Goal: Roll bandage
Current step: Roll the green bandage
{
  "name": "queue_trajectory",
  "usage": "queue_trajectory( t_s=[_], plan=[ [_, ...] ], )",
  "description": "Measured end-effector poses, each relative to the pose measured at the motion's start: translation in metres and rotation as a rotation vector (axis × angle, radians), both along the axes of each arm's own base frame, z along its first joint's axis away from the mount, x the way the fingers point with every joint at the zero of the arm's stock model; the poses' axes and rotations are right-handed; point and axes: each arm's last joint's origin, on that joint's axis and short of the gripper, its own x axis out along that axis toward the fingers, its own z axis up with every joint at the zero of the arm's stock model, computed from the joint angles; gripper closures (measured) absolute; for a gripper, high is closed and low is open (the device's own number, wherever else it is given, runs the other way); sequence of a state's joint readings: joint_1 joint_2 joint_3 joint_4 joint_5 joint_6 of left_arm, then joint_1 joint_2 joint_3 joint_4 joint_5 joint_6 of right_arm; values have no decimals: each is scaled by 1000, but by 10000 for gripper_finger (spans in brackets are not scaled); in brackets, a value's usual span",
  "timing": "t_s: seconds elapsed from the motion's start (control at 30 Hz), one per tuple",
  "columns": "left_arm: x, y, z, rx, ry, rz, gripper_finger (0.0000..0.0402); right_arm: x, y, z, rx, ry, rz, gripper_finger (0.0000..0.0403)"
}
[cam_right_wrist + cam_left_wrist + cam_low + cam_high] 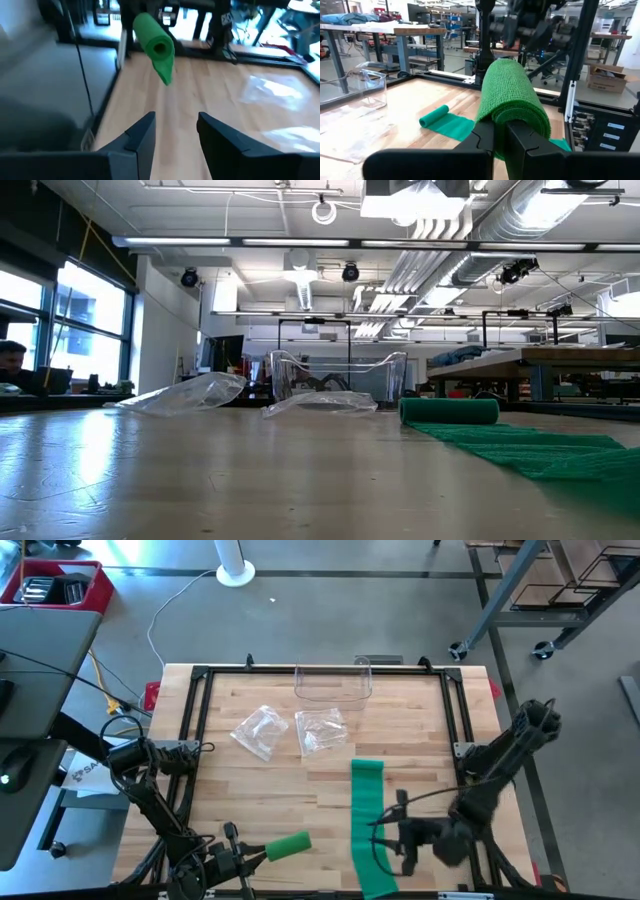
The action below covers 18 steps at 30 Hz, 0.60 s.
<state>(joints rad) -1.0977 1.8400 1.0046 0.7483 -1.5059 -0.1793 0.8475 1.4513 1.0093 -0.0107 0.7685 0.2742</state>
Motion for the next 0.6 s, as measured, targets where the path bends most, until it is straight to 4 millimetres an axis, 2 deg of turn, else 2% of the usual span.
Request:
queue_trajectory(
  t_s=[0.13,0.23,0.47,0.6],
  plan=[
    [0,0,0,-3,-1,-1,392,14,-16,-34,135,-198,54,265],
    [0,0,0,-4,-1,-4,392,30,-27,-54,178,-268,108,261],
    [1,-1,0,-7,1,-36,392,83,-26,-50,147,-307,284,204],
    [1,-1,0,-7,1,-42,392,107,-24,-38,15,-255,232,189]
  ],
)
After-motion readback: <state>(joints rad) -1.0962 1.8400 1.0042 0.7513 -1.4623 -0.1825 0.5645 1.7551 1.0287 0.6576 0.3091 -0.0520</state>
